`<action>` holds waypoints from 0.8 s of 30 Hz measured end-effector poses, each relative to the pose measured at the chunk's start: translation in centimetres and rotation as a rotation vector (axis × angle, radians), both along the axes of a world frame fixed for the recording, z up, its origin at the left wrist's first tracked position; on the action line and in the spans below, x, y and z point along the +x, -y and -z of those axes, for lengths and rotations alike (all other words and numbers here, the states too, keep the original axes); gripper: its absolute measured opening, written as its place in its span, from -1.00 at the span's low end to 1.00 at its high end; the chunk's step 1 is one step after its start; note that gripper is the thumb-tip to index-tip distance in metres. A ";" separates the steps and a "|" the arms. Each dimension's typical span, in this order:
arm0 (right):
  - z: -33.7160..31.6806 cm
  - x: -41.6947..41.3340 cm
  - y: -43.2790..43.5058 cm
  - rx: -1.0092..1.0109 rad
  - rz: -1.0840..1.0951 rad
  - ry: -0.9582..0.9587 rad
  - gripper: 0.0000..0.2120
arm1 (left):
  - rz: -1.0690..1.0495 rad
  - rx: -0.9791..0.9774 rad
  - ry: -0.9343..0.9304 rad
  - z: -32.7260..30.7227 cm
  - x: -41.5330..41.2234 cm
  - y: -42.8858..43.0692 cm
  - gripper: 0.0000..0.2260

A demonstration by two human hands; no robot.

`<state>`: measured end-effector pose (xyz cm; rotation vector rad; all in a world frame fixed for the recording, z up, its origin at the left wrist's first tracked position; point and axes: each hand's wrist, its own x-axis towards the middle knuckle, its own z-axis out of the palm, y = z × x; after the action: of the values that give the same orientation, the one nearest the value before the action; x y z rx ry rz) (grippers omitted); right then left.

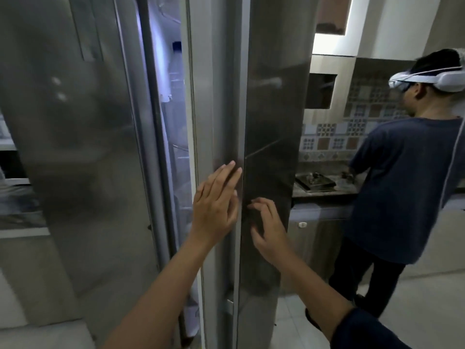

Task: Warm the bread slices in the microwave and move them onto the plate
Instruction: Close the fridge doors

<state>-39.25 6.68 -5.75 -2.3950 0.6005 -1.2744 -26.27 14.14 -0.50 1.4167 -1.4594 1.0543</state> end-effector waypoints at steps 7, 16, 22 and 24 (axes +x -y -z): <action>-5.8 5.8 4.8 -0.039 -0.063 0.182 -0.60 | -0.104 -0.040 -0.043 -0.8 4.7 1.7 -0.58; -7.9 14.5 10.7 -0.308 0.101 0.429 -0.68 | -0.374 -0.034 0.094 -2.7 12.0 5.7 -0.45; -9.4 19.0 14.3 -0.406 0.070 0.526 -0.63 | -0.518 -0.008 0.208 -5.9 15.6 7.9 -0.44; -10.3 19.8 15.5 -0.458 0.060 0.513 -0.61 | -0.530 0.006 0.198 -6.7 16.3 8.9 -0.44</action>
<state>-19.42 -8.78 4.57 -2.2293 0.2432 -2.1435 -9.94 5.28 6.17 1.7984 -1.2434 1.5517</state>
